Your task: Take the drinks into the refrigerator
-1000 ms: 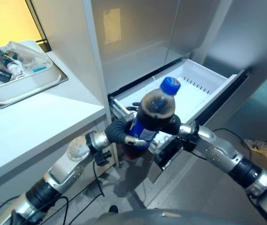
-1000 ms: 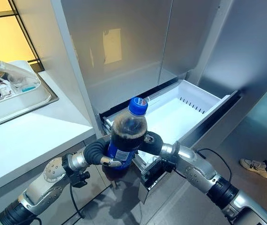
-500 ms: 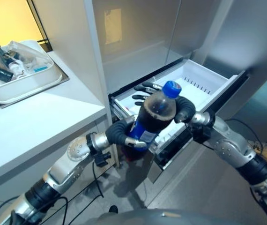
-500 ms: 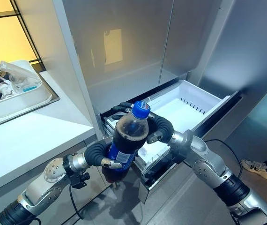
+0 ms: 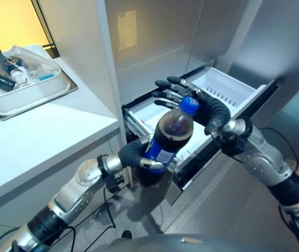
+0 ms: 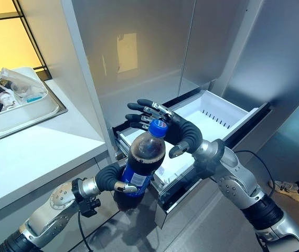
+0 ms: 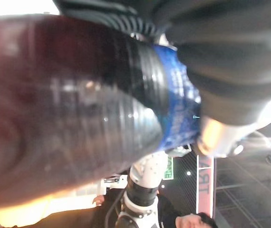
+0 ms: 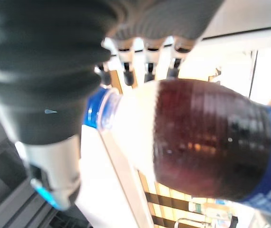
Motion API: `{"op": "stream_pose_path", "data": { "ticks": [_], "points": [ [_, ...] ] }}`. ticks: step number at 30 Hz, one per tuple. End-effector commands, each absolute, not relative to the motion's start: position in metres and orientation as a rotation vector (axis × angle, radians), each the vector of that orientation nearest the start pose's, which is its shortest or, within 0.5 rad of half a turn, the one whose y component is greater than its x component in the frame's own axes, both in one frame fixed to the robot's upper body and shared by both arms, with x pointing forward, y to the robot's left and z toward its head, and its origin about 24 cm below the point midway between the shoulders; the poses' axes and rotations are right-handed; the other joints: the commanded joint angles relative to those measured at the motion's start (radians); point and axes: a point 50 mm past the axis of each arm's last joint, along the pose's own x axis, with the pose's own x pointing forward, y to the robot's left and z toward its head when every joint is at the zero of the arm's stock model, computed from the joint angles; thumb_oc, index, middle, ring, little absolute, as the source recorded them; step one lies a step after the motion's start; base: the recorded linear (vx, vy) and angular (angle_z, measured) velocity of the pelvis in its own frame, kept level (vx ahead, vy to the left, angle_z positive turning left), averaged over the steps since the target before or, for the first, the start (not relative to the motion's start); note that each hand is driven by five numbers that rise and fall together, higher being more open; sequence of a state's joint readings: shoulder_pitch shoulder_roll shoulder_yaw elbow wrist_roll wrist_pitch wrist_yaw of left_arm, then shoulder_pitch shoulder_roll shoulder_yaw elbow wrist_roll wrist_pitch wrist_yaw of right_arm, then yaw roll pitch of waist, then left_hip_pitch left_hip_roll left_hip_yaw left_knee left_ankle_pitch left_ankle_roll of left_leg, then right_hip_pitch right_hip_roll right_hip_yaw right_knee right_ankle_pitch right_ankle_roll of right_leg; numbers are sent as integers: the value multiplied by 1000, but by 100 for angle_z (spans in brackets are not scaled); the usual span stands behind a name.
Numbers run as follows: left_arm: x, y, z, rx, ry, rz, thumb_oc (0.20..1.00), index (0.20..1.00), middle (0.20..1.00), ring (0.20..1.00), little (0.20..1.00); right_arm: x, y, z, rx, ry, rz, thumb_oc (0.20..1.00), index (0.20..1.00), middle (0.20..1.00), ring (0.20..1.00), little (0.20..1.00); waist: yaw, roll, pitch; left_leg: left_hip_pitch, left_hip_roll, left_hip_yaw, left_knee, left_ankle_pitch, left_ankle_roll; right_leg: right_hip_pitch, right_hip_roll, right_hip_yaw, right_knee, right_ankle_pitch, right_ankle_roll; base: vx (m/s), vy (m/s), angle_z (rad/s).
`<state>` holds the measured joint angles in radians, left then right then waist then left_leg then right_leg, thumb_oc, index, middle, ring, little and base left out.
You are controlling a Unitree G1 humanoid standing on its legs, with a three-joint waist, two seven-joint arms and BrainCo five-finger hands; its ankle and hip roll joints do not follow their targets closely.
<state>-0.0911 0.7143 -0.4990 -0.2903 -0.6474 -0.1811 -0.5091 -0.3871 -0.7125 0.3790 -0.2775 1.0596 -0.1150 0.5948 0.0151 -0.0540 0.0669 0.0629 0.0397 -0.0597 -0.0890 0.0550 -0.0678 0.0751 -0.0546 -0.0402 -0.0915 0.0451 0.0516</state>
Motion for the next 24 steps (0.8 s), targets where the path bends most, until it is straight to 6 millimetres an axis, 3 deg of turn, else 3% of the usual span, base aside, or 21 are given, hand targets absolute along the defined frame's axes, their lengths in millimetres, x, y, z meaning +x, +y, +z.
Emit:
{"op": "stream_pose_path", "data": {
  "ticks": [1, 10, 17, 24],
  "points": [
    [224, 113, 138, -66, -392, -1088, 200, 200, 200, 200, 200, 245, -122, 204, 245, -549, 1199, 1000, 1000, 1000, 1000, 1000, 16, -25, -39, 29, -29, -53, 2, -101, 67, -2, -20, -59, 78, -65, 32, 0, 0, 0],
    [225, 110, 139, -71, -405, -1082, 200, 200, 200, 200, 200, 243, -109, 185, 268, -459, 1245, 1000, 1000, 1000, 1000, 1000, 16, -25, -38, 28, -29, -56, 3, -100, 67, 0, -21, -62, 78, -66, 30, 0, 0, 0],
    [226, 109, 140, -60, -416, -1086, 200, 200, 200, 200, 200, 247, -103, 155, 293, -316, 1242, 1000, 1000, 1000, 1000, 1000, 19, -24, -34, 25, -30, -59, 3, -97, 67, -1, -21, -67, 80, -67, 29, 0, 0, 0],
    [226, 107, 142, -50, -426, -1094, 200, 200, 200, 200, 200, 243, -89, 148, 302, -260, 1332, 1000, 1000, 1000, 1000, 1000, 24, -25, -30, 23, -31, -60, 5, -96, 67, -2, -22, -70, 82, -66, 29, 0, 0, 0]
  ]
}}
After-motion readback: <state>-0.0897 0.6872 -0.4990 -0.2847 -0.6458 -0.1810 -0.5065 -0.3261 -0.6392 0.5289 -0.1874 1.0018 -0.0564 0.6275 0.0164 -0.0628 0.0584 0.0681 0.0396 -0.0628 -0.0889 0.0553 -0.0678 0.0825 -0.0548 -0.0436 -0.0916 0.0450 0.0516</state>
